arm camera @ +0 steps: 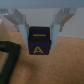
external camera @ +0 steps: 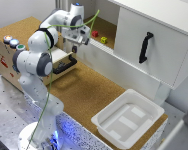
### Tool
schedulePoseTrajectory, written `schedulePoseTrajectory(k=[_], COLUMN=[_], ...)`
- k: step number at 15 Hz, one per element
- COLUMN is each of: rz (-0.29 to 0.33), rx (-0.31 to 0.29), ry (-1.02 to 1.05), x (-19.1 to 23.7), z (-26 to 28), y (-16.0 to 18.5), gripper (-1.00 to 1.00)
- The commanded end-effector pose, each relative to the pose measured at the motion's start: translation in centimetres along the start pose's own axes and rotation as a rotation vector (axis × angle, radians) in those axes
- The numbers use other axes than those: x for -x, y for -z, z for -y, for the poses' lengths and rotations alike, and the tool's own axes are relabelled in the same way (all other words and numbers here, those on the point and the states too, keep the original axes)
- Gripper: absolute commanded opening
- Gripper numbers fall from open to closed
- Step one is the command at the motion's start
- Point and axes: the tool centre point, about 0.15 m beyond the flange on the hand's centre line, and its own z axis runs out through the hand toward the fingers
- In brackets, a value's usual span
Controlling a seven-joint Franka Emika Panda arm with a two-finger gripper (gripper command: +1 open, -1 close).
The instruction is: Move to the box, then place the purple object
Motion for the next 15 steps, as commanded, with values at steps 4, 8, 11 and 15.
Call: schedulePoseTrajectory(k=[4, 8, 11, 15], rz=[-0.103, -0.046, -0.063, -0.059], rx=[0.004, 0.003, 0.000, -0.037], ry=[-0.439, -0.722, -0.871, -1.000], x=[6.7, 9.6, 10.9, 11.9], z=[-16.6, -24.5, -29.9, -37.1], y=[-3.6, -5.4, -6.2, -8.5], gripper=[-1.00, -1.00, -1.00, -1.00])
